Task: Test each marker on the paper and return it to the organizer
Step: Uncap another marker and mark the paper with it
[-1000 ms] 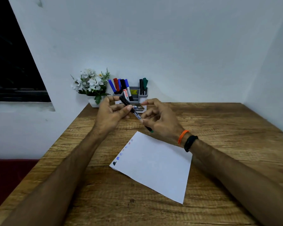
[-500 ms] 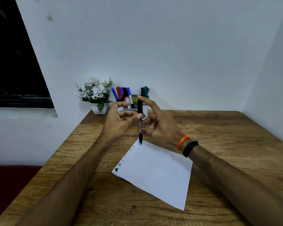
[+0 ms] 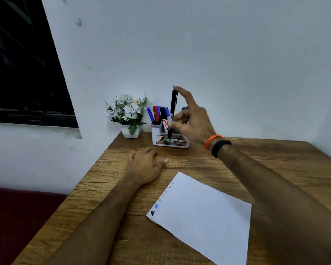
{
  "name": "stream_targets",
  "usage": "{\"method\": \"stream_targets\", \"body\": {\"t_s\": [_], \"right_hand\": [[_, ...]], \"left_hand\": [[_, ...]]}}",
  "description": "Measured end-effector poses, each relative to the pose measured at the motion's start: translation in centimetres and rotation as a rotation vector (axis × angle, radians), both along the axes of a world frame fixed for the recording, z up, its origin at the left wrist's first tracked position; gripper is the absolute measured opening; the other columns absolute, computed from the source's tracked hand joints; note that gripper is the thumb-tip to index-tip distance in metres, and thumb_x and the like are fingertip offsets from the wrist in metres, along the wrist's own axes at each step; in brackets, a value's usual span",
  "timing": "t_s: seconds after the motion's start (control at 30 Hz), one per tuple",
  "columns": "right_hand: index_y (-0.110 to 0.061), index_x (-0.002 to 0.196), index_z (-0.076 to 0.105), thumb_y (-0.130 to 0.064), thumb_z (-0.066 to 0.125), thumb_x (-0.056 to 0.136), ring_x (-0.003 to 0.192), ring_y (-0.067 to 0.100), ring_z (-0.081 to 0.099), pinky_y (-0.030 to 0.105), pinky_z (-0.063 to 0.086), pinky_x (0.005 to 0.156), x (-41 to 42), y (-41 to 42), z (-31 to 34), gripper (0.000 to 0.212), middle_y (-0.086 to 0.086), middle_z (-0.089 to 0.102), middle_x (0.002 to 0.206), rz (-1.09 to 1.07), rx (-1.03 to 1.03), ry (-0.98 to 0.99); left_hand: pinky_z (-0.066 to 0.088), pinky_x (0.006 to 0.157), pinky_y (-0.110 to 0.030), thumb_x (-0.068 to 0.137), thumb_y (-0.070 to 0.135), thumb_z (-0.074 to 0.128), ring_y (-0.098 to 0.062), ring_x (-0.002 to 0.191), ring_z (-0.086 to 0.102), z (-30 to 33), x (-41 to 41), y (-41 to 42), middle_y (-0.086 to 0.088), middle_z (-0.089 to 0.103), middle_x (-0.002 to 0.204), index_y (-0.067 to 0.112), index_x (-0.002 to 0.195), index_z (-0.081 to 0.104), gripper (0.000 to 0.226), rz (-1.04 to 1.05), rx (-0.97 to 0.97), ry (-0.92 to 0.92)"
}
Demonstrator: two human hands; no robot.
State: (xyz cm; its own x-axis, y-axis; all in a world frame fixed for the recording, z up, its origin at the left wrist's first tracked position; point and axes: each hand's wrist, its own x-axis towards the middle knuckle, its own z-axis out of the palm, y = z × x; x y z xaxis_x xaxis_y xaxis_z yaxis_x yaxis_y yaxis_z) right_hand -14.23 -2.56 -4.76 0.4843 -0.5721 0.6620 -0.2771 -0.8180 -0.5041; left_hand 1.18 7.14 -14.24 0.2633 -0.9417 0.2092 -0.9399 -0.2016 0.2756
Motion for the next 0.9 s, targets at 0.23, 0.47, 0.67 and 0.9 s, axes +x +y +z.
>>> {"method": "stream_targets", "body": {"t_s": [0.23, 0.47, 0.67, 0.9], "right_hand": [[-0.044, 0.150, 0.020, -0.018, 0.082, 0.074, 0.066, 0.007, 0.069, 0.036, 0.062, 0.075, 4.1, -2.7, 1.0, 0.102, -0.005, 0.073, 0.074, -0.076, -0.040, -0.055], [-0.038, 0.152, 0.024, -0.018, 0.080, 0.076, 0.068, 0.009, 0.069, 0.034, 0.060, 0.076, 6.3, -3.6, 0.5, 0.096, -0.004, 0.074, 0.076, -0.121, -0.073, -0.039], [-0.036, 0.144, 0.037, -0.018, 0.076, 0.080, 0.075, 0.017, 0.071, 0.035, 0.060, 0.074, 6.6, -4.2, -0.7, 0.077, -0.004, 0.076, 0.081, -0.143, -0.104, 0.142], [-0.031, 0.134, 0.057, -0.014, 0.068, 0.085, 0.093, 0.022, 0.067, 0.042, 0.055, 0.091, 6.0, -4.1, -1.3, 0.053, -0.003, 0.072, 0.103, -0.168, -0.092, 0.213]], "left_hand": [[0.018, 0.113, -0.047, 0.091, 0.065, 0.035, -0.021, 0.140, 0.029, -0.2, 0.1, -0.2, -0.002, 0.035, 0.152, 0.022, 0.139, 0.044, 0.064, 0.008, 0.002, -0.020], [0.016, 0.114, -0.047, 0.091, 0.064, 0.035, -0.021, 0.140, 0.028, -0.4, 0.1, -0.3, -0.002, 0.034, 0.152, 0.022, 0.140, 0.042, 0.065, 0.009, 0.001, -0.019], [0.016, 0.116, -0.048, 0.091, 0.065, 0.034, -0.021, 0.141, 0.027, -0.4, 0.2, -0.4, -0.003, 0.033, 0.153, 0.022, 0.140, 0.041, 0.066, 0.009, 0.011, -0.013], [0.018, 0.115, -0.047, 0.091, 0.065, 0.035, -0.021, 0.139, 0.030, -0.5, 0.3, -0.4, -0.002, 0.036, 0.151, 0.021, 0.138, 0.044, 0.065, 0.006, -0.001, -0.013]]}}
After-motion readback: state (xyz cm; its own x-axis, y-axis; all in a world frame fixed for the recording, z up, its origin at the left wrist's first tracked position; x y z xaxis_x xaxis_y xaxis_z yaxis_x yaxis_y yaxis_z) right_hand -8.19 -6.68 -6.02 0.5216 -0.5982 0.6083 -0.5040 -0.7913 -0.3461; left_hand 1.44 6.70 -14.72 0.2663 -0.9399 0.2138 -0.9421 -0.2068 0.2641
